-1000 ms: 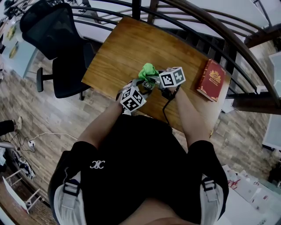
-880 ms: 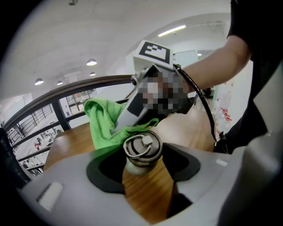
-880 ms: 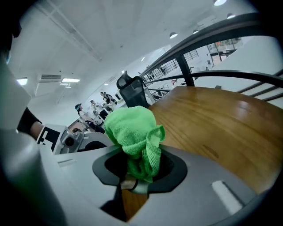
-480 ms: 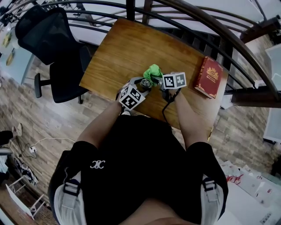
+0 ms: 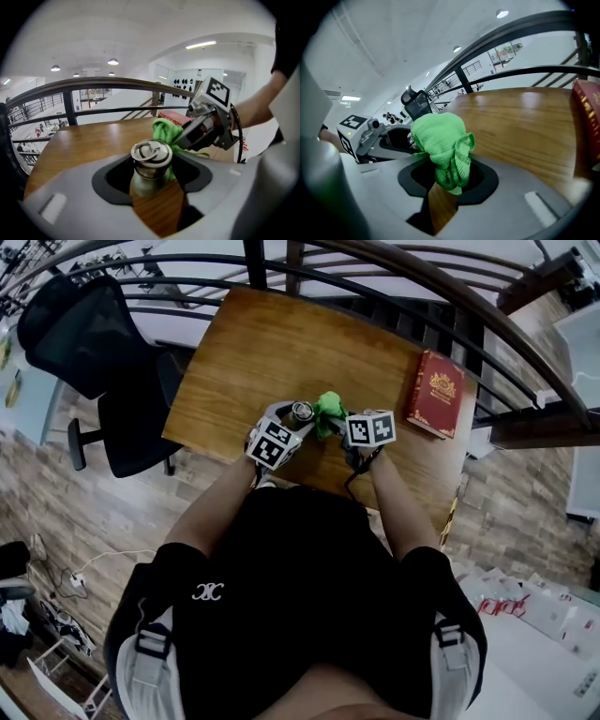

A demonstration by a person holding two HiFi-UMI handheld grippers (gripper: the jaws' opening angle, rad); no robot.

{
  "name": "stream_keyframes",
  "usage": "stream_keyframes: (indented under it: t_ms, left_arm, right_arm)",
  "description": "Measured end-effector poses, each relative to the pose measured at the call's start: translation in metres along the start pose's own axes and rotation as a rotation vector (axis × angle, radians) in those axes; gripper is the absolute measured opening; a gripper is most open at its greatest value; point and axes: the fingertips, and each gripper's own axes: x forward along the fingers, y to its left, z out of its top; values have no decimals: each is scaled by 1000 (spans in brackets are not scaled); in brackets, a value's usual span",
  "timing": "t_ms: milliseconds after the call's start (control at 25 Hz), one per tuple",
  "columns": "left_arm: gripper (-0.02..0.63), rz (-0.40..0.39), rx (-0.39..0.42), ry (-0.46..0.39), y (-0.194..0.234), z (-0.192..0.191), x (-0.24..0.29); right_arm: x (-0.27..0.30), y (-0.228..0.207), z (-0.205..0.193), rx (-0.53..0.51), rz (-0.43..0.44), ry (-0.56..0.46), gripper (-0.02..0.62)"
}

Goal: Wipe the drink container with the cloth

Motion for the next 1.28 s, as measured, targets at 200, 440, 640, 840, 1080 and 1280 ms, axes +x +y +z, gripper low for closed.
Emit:
stream_keyframes:
  t_ms: [200,440,640,840,1080,1280]
  left_arm:
    - [307,-1,14,0,7,0,6]
    - [308,-14,32,-5,8,-1,5]
    - [308,-67,160,25,-2,3,-4]
    - [308,-192,268,7,-4,15,-17]
    - [310,-374,459,116,0,19,-18]
    - [322,-530,594,203,-6,17,-15]
  right_arm:
    - [-22,-4,1,46,-37,-99,100]
    - [-35,1,0,60,-64,-143,100]
    - [-37,7,-6,99,-53,-167,100]
    - [-44,8,-11,109,-79,-183,100]
    - [-53,11,-23,141,-113,-204,100]
    - [-59,17,-31,166,-135,-221,100]
